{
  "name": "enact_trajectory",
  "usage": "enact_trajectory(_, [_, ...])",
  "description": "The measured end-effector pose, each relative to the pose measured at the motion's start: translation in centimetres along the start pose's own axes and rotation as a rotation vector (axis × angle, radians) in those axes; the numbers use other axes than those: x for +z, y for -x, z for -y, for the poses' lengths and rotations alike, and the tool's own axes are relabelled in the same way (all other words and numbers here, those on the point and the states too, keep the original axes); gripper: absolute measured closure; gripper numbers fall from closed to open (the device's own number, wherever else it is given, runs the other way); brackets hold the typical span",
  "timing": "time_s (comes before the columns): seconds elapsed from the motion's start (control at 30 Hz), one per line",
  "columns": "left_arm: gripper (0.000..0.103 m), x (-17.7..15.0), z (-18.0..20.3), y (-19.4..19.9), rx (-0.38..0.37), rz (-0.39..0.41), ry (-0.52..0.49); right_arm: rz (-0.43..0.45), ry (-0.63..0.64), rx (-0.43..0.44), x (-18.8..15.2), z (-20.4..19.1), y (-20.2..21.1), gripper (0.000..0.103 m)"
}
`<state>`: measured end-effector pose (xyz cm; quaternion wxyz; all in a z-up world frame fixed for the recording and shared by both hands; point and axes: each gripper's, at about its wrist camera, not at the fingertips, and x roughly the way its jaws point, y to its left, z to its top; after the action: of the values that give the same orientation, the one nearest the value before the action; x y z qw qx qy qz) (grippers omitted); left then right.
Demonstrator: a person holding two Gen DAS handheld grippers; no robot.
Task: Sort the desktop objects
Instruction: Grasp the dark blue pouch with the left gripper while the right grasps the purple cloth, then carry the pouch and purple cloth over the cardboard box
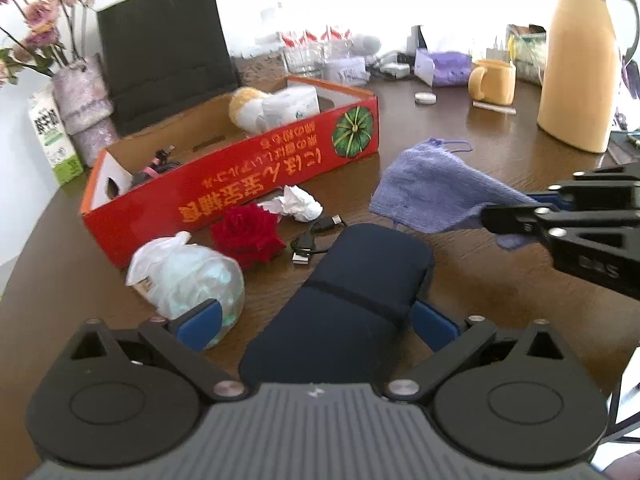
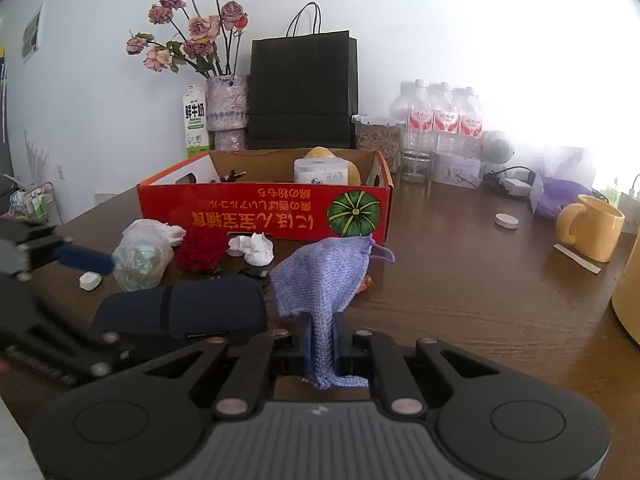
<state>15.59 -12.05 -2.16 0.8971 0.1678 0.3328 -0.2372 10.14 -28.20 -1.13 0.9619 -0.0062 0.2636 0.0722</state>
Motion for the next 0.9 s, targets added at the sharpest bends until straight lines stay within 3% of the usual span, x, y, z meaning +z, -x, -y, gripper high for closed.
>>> enact_trajectory(0.1, [0.0, 0.1, -0.3, -1.5, -0.062, -0.032, 0.022, -0.008, -0.015, 0.01, -0.1, 0.1, -0.1, 0.094])
enact_trajectory(0.2, [0.0, -0.3, -0.5, -2.7, -0.064, -0.056, 0.062, -0.016, -0.018, 0.022, -0.2, -0.1, -0.4, 0.094])
enact_trajectory(0.3, [0.012, -0.4, -1.1, -2.7, -0.071, -0.041, 0.122, -0.022, -0.016, 0.035, -0.1, -0.3, -0.8, 0.094])
enact_trajectory(0.33, [0.027, -0.4, -1.2, -2.5, -0.068, -0.03, 0.128, -0.024, -0.017, 0.038, -0.1, -0.4, -0.9, 0.094])
enact_trajectory(0.43, [0.035, -0.4, -1.2, -2.0, -0.045, -0.023, 0.153, -0.027, -0.016, 0.052, 0.0, -0.7, -1.3, 0.094])
enact_trajectory(0.9, [0.039, 0.1, -1.8, 0.1, -0.026, 0.026, 0.181, 0.022, -0.008, 0.049, 1.7, -1.6, -0.3, 0.094])
